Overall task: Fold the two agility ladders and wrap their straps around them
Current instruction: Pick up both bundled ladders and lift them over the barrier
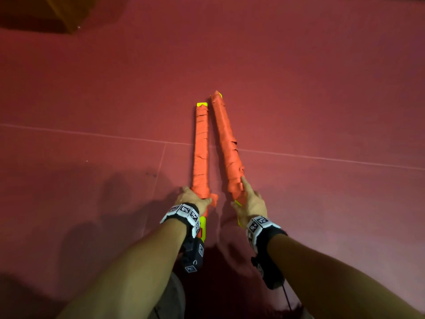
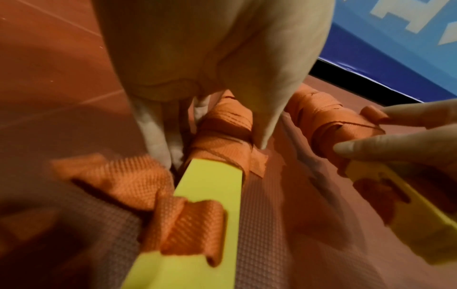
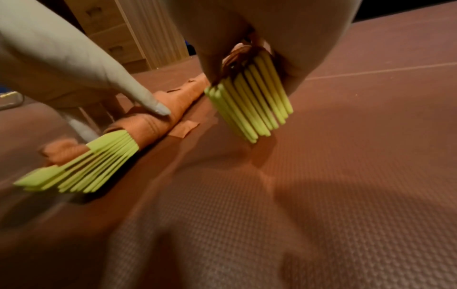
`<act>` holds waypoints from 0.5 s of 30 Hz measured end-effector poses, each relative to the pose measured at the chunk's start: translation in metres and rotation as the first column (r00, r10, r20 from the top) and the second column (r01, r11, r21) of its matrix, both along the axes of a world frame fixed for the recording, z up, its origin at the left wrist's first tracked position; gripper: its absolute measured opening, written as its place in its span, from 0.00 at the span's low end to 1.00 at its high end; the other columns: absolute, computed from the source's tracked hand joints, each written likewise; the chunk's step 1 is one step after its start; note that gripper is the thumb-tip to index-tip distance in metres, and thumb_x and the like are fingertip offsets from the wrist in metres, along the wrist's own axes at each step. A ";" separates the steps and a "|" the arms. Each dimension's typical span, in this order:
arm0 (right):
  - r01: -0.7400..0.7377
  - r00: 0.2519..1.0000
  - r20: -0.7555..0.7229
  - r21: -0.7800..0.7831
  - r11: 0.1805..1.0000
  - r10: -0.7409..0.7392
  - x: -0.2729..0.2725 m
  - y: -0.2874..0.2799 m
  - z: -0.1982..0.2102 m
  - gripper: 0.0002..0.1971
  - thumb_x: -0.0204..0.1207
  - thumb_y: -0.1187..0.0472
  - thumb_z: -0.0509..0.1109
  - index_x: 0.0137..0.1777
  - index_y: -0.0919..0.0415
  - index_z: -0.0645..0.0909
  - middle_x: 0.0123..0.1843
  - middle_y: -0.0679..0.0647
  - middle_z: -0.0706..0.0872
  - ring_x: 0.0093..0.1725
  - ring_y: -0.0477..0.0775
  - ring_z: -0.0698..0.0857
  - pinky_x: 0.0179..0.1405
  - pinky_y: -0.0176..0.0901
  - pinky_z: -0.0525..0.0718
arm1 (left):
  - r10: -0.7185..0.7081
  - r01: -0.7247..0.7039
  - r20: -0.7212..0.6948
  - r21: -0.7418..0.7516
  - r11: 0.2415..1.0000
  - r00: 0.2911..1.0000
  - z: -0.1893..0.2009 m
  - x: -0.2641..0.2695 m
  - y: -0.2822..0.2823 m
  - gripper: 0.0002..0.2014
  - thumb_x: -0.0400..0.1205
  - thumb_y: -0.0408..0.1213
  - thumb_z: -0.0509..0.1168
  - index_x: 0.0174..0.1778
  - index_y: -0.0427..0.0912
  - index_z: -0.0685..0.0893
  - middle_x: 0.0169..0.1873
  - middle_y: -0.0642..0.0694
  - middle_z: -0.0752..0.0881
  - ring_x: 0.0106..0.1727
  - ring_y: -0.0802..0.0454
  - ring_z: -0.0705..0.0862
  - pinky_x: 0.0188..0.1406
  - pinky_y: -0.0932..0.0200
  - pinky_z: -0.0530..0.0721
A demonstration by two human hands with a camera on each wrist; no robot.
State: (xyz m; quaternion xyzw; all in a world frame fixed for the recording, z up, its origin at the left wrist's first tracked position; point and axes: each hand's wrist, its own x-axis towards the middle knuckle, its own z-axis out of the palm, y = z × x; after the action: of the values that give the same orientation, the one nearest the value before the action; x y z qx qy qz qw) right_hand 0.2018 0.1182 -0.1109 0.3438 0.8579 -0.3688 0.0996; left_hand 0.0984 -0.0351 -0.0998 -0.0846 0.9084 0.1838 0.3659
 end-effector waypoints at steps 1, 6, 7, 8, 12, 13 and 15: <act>-0.060 0.998 0.025 0.009 0.998 0.059 0.002 -0.004 -0.002 0.43 0.79 0.55 0.74 0.89 0.38 0.55 0.77 0.64 0.75 0.72 0.64 0.80 0.69 0.46 0.78 | 0.014 -0.015 0.008 0.010 1.000 1.000 -0.002 0.000 0.000 0.54 0.76 0.63 0.75 0.87 0.38 0.55 0.78 0.35 0.75 0.79 0.36 0.75 0.75 0.46 0.75; -0.152 0.988 0.007 0.024 0.988 0.152 0.003 -0.023 -0.006 0.30 0.86 0.37 0.58 0.88 0.35 0.59 0.77 0.67 0.73 0.78 0.68 0.71 0.77 0.55 0.73 | 0.044 -0.042 -0.049 0.052 0.998 0.998 -0.002 0.006 0.008 0.42 0.78 0.61 0.71 0.82 0.44 0.64 0.72 0.34 0.80 0.73 0.34 0.80 0.69 0.47 0.79; -0.118 0.993 -0.027 0.036 0.992 0.119 0.000 -0.023 -0.005 0.26 0.88 0.40 0.56 0.86 0.36 0.64 0.77 0.67 0.72 0.78 0.68 0.73 0.76 0.55 0.74 | 0.053 -0.049 -0.076 0.054 0.997 0.996 0.000 0.008 0.012 0.38 0.79 0.61 0.69 0.79 0.43 0.67 0.70 0.34 0.81 0.71 0.34 0.81 0.67 0.46 0.79; -0.090 0.994 -0.066 0.048 0.995 0.093 -0.002 -0.022 -0.005 0.24 0.89 0.43 0.56 0.84 0.38 0.69 0.76 0.66 0.72 0.76 0.67 0.75 0.73 0.54 0.76 | 0.066 -0.061 -0.087 0.055 0.997 0.994 0.001 0.009 0.015 0.35 0.80 0.61 0.67 0.77 0.43 0.69 0.68 0.33 0.82 0.70 0.33 0.82 0.67 0.46 0.79; -0.047 0.994 -0.100 0.046 0.998 0.051 -0.008 -0.015 -0.003 0.24 0.84 0.47 0.68 0.80 0.41 0.72 0.73 0.60 0.69 0.71 0.67 0.77 0.64 0.56 0.82 | 0.118 -0.112 -0.060 0.096 0.989 0.991 0.001 0.010 0.024 0.30 0.82 0.58 0.64 0.74 0.43 0.72 0.69 0.31 0.78 0.70 0.31 0.80 0.69 0.45 0.77; -0.036 0.996 -0.080 0.017 0.999 0.037 -0.009 -0.014 -0.002 0.29 0.82 0.46 0.70 0.82 0.41 0.68 0.73 0.60 0.71 0.71 0.67 0.77 0.66 0.57 0.81 | 0.115 -0.108 -0.061 0.109 0.988 0.991 0.000 0.011 0.026 0.29 0.82 0.57 0.64 0.73 0.43 0.72 0.69 0.31 0.77 0.71 0.31 0.79 0.70 0.46 0.76; 0.011 0.999 -0.041 -0.044 0.999 -0.012 -0.012 -0.014 -0.004 0.38 0.79 0.44 0.73 0.85 0.48 0.61 0.76 0.60 0.75 0.73 0.68 0.76 0.71 0.58 0.77 | 0.134 -0.123 -0.063 0.159 0.980 0.989 -0.002 0.014 0.029 0.28 0.83 0.55 0.66 0.72 0.40 0.73 0.69 0.31 0.79 0.71 0.32 0.79 0.69 0.47 0.76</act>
State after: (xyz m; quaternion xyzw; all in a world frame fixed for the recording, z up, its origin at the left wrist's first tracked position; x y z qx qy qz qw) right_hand 0.1897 0.1042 -0.1154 0.3387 0.8494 -0.3952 0.0873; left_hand 0.1124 -0.0066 -0.1014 -0.1076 0.8968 0.2802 0.3251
